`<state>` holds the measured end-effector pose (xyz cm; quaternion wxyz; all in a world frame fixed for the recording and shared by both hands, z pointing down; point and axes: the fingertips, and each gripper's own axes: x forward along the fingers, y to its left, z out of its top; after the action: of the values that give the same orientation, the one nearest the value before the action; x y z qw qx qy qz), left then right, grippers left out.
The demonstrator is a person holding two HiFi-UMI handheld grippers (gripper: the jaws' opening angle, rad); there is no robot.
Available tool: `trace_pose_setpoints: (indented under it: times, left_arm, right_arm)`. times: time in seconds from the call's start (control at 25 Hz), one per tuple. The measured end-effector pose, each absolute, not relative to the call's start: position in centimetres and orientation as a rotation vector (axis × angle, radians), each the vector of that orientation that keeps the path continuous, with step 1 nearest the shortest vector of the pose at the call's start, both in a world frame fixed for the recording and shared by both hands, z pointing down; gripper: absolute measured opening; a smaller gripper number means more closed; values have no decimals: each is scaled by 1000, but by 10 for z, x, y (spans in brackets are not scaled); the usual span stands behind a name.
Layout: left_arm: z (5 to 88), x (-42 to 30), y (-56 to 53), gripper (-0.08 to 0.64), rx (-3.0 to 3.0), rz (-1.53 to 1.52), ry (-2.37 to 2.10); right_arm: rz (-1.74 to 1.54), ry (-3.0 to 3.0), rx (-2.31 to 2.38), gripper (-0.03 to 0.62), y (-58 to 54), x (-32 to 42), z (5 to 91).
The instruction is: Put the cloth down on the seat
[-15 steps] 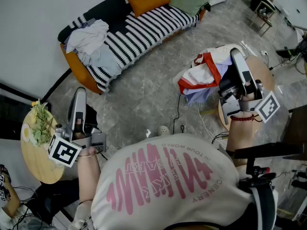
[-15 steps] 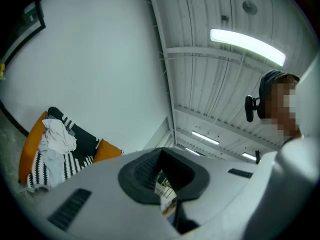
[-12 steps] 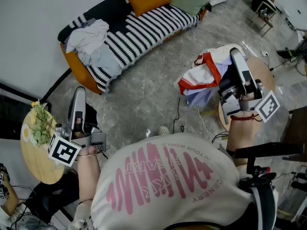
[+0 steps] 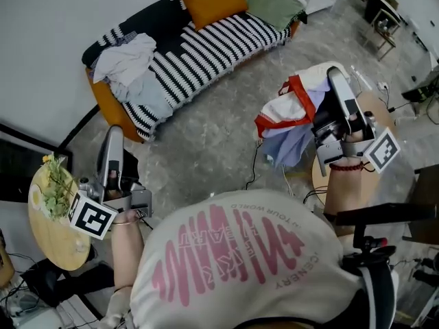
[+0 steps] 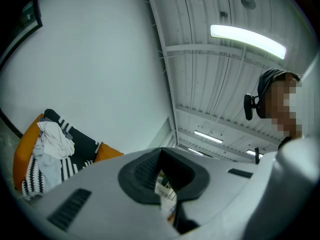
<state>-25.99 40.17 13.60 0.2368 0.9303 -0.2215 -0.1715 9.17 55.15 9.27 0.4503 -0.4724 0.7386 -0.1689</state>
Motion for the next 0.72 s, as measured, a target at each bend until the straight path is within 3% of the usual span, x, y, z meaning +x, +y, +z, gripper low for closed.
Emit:
trace_pose_setpoints:
  times: [0.24, 0.72]
  left_arm:
    - [152, -211, 337, 9, 2571, -460, -668]
    - [165, -182, 319, 9, 2692, -353, -652]
  right_arm:
    - [-414, 1851, -1156, 29, 485, 144, 105]
    - [-463, 1846, -1192, 29, 446, 153, 133]
